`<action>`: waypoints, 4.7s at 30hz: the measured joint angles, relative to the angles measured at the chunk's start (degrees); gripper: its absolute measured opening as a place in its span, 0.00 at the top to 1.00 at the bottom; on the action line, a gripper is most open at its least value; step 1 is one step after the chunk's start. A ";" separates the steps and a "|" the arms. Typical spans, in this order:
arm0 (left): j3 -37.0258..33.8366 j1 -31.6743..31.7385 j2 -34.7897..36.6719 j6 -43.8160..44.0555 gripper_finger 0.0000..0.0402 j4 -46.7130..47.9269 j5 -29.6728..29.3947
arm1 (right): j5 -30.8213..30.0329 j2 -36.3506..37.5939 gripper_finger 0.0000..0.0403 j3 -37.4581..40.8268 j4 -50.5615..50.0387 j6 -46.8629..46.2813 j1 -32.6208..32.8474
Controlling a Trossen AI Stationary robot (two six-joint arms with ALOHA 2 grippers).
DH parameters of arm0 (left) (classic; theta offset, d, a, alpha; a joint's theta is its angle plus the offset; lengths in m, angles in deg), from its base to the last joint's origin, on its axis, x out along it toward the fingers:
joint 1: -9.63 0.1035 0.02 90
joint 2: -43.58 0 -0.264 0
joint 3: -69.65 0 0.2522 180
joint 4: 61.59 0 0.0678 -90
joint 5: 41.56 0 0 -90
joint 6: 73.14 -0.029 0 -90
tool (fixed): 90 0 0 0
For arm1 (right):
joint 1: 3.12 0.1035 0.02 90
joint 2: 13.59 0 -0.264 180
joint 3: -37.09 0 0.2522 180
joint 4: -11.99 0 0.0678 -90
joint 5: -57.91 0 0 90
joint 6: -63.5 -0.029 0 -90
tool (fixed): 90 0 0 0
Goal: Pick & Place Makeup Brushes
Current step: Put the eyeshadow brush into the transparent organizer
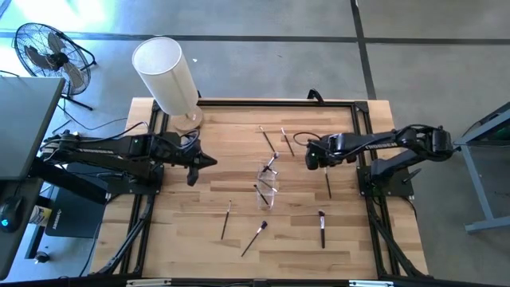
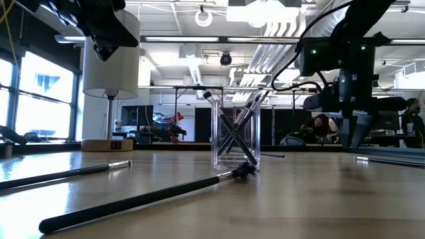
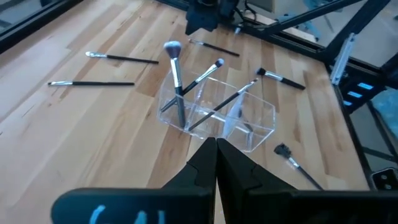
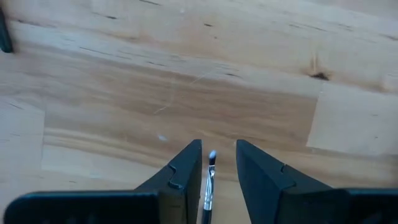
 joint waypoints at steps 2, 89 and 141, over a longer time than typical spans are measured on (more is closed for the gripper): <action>0.00 0.00 -0.02 0.00 1.00 0.50 -0.55 | 0.58 0.00 0.77 0.00 -0.04 1.08 -0.64; 0.07 0.00 -0.04 0.89 0.65 -0.79 1.12 | -19.56 -14.88 0.77 -6.16 77.66 44.02 27.35; 31.63 -16.85 -63.39 66.04 0.60 25.39 -5.48 | -11.48 32.07 0.89 12.15 17.14 15.39 36.77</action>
